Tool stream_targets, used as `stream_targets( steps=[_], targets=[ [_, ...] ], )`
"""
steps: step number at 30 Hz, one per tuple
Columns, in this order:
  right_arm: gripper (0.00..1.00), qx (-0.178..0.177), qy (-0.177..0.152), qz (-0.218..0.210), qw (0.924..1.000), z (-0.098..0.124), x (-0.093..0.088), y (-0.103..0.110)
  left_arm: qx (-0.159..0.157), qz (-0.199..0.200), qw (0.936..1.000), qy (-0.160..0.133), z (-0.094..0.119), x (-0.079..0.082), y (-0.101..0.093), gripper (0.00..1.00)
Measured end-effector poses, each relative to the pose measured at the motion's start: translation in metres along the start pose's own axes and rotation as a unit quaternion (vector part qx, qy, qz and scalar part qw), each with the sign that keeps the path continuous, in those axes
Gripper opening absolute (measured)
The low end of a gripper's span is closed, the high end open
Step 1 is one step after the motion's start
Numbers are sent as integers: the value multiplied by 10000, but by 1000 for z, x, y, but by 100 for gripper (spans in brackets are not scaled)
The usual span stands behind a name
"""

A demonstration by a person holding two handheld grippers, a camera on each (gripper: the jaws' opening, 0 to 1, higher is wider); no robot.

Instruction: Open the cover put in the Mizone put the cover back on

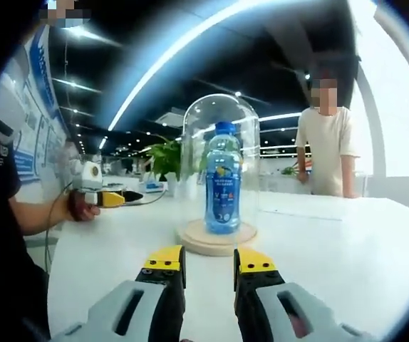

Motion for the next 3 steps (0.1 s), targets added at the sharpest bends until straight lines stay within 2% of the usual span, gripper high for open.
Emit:
stream_targets(
  steps=[3],
  targets=[
    [20,10,2,14,10000,0,0,1,1,-1,10000,4,0,0,0,35]
  ],
)
Point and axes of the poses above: the point that each gripper's makers call its tool centre point, and the gripper's own axes: z roughly backward along the fingers, y roughly to its left, x roughly out of its top, the point moved 6 cm from there along z, roughly backward along the fingers, and after that the axes turned 5 degrees about y, right-handed, at the moved point
